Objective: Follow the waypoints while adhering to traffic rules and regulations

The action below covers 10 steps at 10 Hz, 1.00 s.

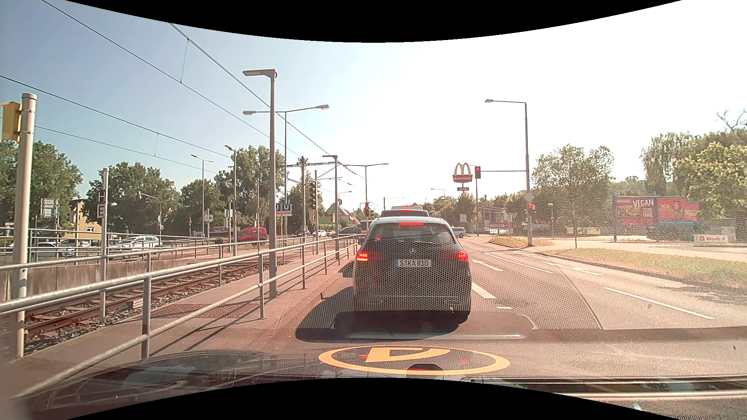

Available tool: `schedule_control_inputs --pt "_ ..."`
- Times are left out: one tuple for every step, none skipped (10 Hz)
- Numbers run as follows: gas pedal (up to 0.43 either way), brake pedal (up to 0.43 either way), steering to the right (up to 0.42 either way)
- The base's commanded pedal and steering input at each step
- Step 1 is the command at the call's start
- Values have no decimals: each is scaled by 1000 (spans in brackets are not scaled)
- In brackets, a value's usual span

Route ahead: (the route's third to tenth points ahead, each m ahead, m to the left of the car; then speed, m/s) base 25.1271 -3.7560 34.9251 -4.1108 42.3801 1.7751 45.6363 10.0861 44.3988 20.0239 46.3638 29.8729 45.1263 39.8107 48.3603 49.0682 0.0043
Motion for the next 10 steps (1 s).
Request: schedule_control_inputs --pt "0 213 6" --pt "0 213 6" --pt "0 213 6" --pt "0 213 6" --pt "0 213 6" --pt "0 213 6" --pt "0 213 6" --pt "0 213 6" --pt "0 213 6" --pt "0 213 6"
